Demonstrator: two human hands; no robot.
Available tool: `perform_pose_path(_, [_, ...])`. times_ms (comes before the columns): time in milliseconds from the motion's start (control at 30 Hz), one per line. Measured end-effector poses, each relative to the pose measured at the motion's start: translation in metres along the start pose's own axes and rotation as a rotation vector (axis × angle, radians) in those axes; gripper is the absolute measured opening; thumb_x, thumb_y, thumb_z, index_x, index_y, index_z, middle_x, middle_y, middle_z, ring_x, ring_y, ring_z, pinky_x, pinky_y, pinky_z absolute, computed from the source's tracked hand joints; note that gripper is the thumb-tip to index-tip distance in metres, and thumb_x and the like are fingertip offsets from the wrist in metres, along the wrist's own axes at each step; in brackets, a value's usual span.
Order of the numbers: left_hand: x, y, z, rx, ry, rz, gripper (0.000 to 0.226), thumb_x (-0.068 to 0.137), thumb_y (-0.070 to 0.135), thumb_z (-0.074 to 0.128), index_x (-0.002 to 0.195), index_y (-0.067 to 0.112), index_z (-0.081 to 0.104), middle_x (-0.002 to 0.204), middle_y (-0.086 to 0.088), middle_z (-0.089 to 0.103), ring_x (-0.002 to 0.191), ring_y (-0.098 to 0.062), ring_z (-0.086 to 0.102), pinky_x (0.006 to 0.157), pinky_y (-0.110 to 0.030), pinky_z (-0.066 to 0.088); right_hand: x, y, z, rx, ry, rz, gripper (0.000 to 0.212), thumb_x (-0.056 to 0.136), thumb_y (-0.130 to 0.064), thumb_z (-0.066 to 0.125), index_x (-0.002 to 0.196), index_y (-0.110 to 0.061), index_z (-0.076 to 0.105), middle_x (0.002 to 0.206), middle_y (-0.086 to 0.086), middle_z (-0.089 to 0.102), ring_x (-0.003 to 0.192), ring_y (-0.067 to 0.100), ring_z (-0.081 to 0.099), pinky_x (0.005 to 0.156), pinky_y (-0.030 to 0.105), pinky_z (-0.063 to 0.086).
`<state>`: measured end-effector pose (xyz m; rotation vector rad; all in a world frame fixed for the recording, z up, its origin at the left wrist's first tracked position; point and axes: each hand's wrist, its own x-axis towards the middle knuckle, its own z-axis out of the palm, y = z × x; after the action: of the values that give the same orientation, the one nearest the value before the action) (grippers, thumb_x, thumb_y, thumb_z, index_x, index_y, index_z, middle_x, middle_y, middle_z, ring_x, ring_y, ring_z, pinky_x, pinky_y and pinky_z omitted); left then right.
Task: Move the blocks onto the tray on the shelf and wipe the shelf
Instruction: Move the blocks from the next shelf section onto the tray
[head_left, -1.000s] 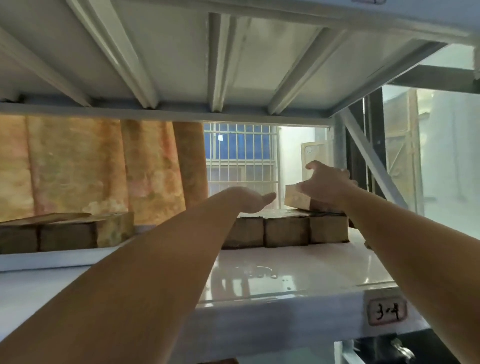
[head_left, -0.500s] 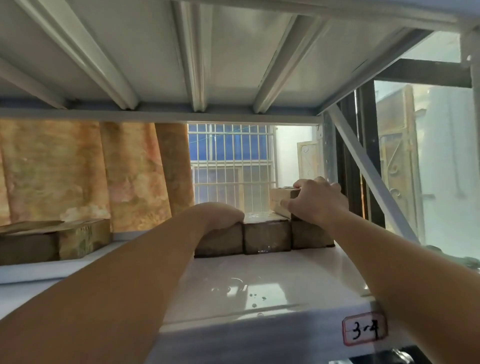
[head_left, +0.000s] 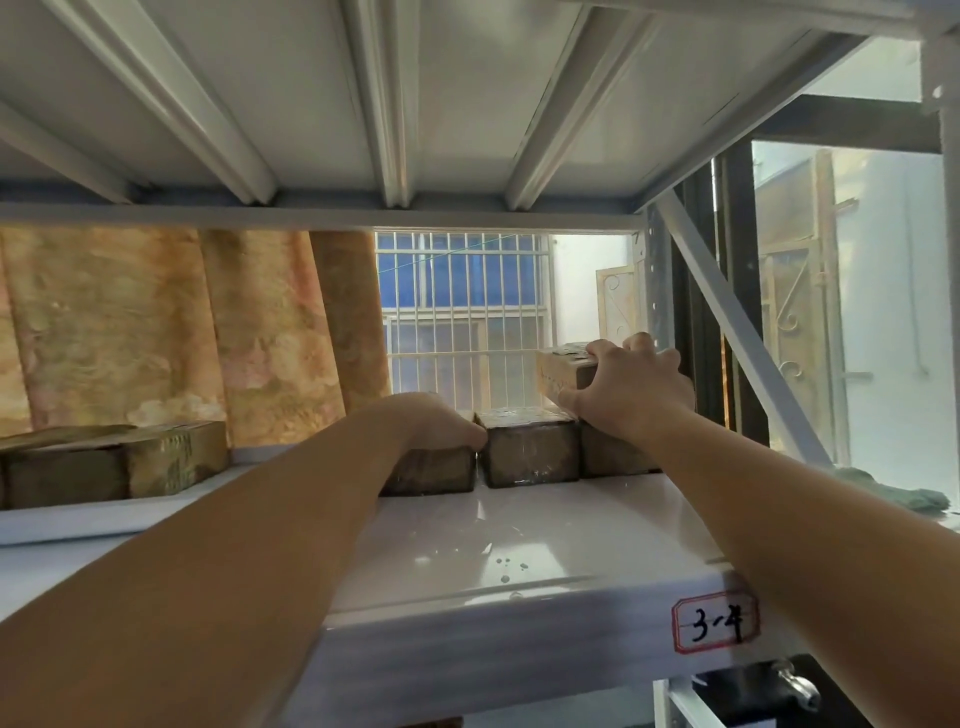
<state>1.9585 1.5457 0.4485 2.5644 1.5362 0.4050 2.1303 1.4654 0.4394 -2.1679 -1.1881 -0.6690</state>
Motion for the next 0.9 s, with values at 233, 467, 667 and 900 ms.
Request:
perform_pose_path(233, [0.002, -0.004, 0.004, -0.004, 0.173, -0.036, 0.080, 0.080, 0.056, 0.052, 0.144, 0.014, 0.029, 0.147, -0.009, 0.034, 0.127, -0.029, 0.042, 0.098, -0.037, 0.043, 0.000, 0.003, -0.001, 0.007, -0.010, 0.015, 0.070, 0.081, -0.063, 0.049, 0.139, -0.024, 0.042, 0.140, 0.007, 0.037, 0.129, 0.037, 0.034, 0.092, 0.045, 0.043])
perform_pose_path(467, [0.004, -0.015, -0.004, -0.109, 0.628, 0.088, 0.074, 0.080, 0.055, 0.056, 0.142, 0.025, 0.029, 0.141, -0.006, 0.039, 0.125, -0.032, 0.044, 0.098, -0.043, 0.044, -0.005, -0.009, -0.007, 0.102, 0.092, -0.004, 0.065, 0.080, -0.058, 0.055, 0.136, -0.025, 0.048, 0.149, 0.002, 0.028, 0.131, 0.036, 0.033, 0.094, 0.046, 0.042])
perform_pose_path(667, [0.007, -0.016, -0.024, -0.723, 0.569, 0.161, 0.071, 0.074, 0.057, 0.051, 0.135, 0.022, 0.039, 0.132, -0.003, 0.051, 0.114, -0.026, 0.056, 0.097, -0.044, 0.049, -0.015, -0.045, -0.019, 0.214, 0.144, -0.021, 0.063, 0.084, -0.064, 0.045, 0.132, -0.025, 0.051, 0.147, 0.006, 0.029, 0.130, 0.033, 0.036, 0.096, 0.044, 0.040])
perform_pose_path(900, [-0.010, -0.060, -0.054, -0.544, 0.699, 0.217, 0.061, 0.082, 0.049, 0.051, 0.138, 0.028, 0.041, 0.141, -0.004, 0.039, 0.120, -0.023, 0.049, 0.091, -0.032, 0.043, -0.019, -0.099, -0.026, 0.271, 0.105, -0.051, 0.060, 0.081, -0.061, 0.049, 0.130, -0.027, 0.054, 0.135, 0.008, 0.041, 0.122, 0.032, 0.044, 0.094, 0.041, 0.042])
